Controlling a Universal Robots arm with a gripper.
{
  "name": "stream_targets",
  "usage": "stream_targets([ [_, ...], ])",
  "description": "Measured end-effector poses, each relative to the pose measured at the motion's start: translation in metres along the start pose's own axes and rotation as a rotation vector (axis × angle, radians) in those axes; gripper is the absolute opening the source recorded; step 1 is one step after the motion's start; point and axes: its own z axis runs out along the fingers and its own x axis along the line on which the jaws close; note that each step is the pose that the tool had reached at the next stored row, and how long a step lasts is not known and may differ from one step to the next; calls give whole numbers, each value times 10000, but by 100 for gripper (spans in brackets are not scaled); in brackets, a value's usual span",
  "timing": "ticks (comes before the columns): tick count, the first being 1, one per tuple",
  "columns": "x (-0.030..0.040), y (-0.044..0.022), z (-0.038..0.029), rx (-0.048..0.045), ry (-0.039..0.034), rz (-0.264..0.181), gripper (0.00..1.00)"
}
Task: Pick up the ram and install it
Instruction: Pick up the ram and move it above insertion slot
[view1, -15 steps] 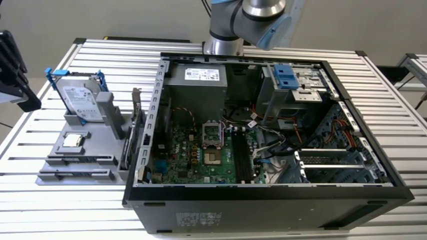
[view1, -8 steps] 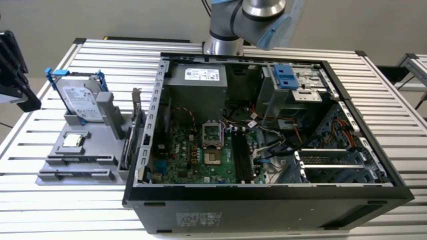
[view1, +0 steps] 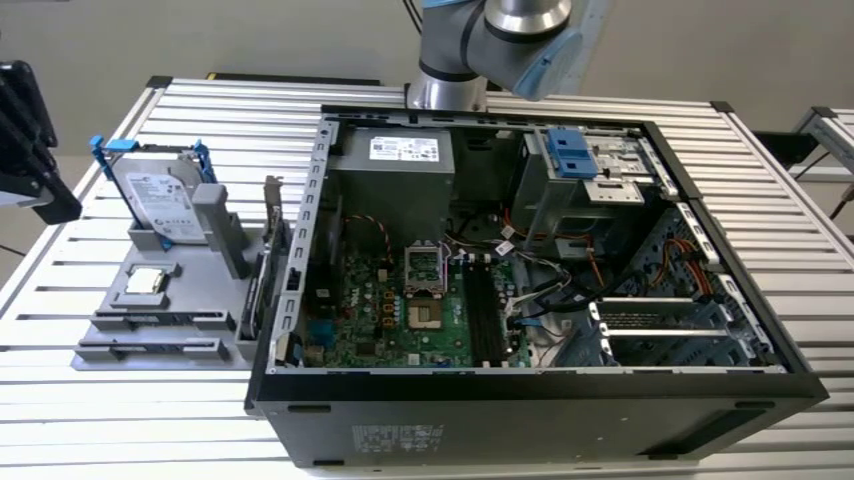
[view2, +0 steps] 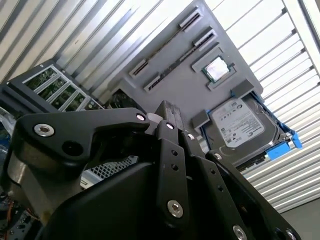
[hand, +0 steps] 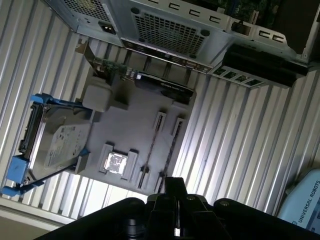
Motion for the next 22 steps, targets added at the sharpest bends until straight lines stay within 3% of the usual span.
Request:
stream_targets([
  [22,5,-21,0,189,-36,1684,0],
])
